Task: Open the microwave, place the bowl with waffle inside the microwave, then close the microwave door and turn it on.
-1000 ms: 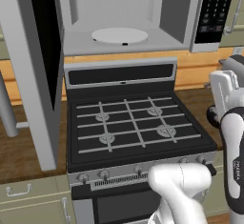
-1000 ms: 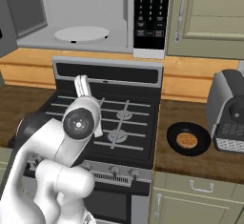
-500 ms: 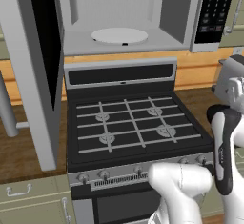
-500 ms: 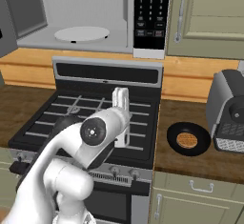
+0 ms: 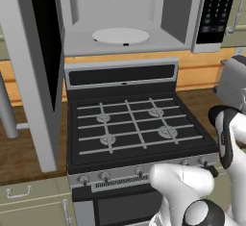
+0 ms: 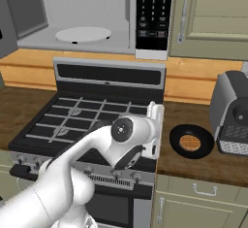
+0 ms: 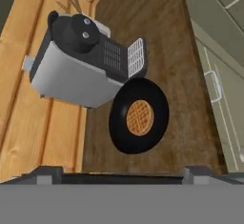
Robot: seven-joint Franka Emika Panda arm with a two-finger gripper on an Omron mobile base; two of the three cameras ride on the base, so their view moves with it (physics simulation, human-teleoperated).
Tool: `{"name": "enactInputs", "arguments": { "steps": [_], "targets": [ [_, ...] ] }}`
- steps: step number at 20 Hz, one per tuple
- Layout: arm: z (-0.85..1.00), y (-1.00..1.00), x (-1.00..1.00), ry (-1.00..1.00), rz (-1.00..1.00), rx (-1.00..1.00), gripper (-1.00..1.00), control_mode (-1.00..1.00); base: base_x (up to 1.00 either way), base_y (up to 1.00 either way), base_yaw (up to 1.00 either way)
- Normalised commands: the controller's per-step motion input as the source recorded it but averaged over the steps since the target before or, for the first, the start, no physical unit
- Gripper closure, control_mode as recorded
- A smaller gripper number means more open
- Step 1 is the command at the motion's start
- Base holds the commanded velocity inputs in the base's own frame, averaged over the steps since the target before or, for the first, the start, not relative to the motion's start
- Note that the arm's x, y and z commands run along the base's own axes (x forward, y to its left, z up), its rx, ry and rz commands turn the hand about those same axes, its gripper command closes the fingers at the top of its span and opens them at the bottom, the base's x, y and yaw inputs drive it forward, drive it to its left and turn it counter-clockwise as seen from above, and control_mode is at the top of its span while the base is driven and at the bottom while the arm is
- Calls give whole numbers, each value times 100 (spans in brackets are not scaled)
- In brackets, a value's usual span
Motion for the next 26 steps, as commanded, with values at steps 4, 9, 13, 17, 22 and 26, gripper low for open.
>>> {"name": "enactInputs", "arguments": {
  "steps": [4,9,13,17,22,26],
  "targets": [
    [-29,-89,2,32,0,0,-100,-100,0,0,0],
    [-44,-83,0,6,8,14,-100,-100,0,0,0],
    [-42,-50,0,9,25,22,-100,-100,0,0,0],
    [-35,-23,16,5,27,20,-100,-100,0,0,0],
    [-32,0,43,0,14,12,-100,-100,0,0,0],
    [-33,1,52,1,9,7,-100,-100,0,0,0]
  ]
}}
